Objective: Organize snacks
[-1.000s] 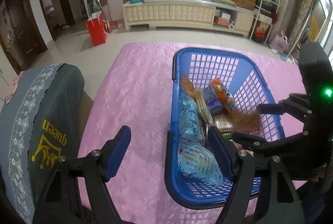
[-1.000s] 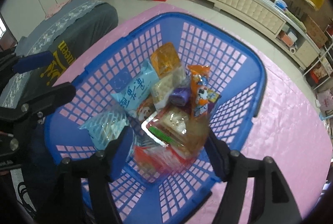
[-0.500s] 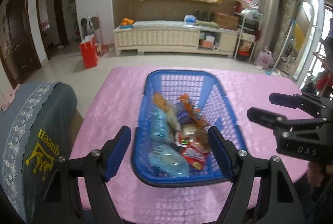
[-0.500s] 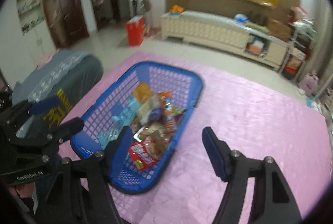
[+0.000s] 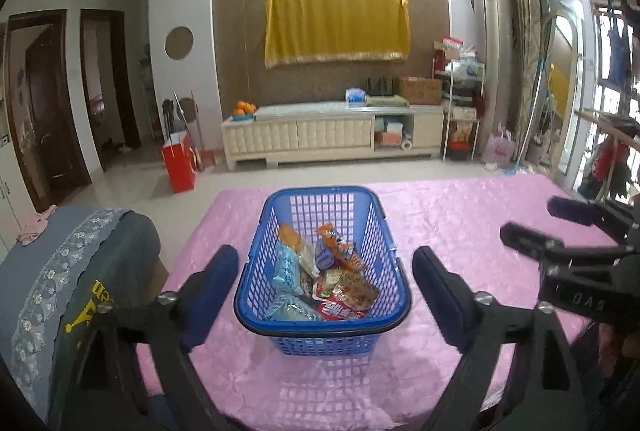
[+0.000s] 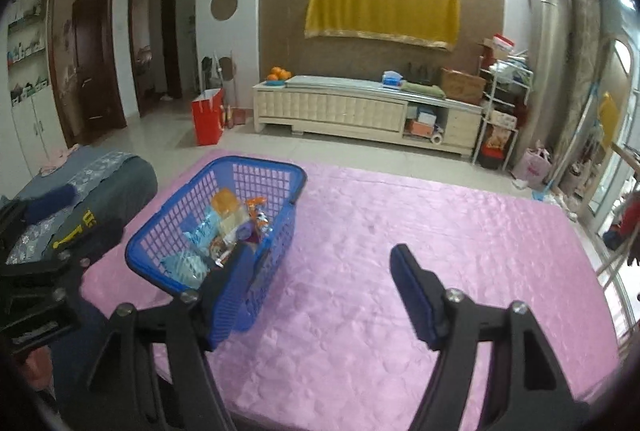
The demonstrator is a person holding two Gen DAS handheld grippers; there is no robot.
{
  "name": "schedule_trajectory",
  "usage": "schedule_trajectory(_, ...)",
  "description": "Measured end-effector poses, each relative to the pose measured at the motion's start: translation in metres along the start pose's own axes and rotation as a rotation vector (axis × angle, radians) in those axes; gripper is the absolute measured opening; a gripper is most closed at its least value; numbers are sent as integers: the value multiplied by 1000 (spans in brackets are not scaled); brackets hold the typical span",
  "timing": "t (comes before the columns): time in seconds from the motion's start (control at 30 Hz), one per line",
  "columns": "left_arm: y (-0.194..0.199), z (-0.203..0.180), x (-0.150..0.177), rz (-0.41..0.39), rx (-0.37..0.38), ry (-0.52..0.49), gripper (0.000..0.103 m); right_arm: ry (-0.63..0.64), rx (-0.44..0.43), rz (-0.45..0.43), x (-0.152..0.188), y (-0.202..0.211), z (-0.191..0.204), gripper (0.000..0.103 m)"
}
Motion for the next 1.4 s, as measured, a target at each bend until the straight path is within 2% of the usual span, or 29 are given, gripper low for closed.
schedule_trajectory(0.07, 11, -3, 3, -15, 29, 24, 92, 6, 12, -12, 5, 7, -2, 93)
schedule_trajectory(0.1, 15, -4, 5, -23, 33, 27, 103, 12, 14, -23, 7, 10, -2, 99)
schedule_trajectory(0.17, 23, -8, 7, -42, 25, 26, 103, 14, 22, -49, 10, 20, -5, 103)
schedule_trajectory(0.47, 43, -24, 11, -68, 10, 2, 103, 3, 24, -121, 15, 48, -4, 103)
schedule_trajectory(1.4, 42, -27, 20, -49, 22, 15, 103, -15, 14, -104, 26, 54, -2, 103)
Point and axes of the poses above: each gripper's, at about its wrist camera, not at the fingertips, and y roughly against the way its jaws point, z to its left, x to its underside, the point moved 10 cm from there along -y, roughly the way its jaws point, and after that the axes turned 14 degrees about z, right-handed, at the moved point
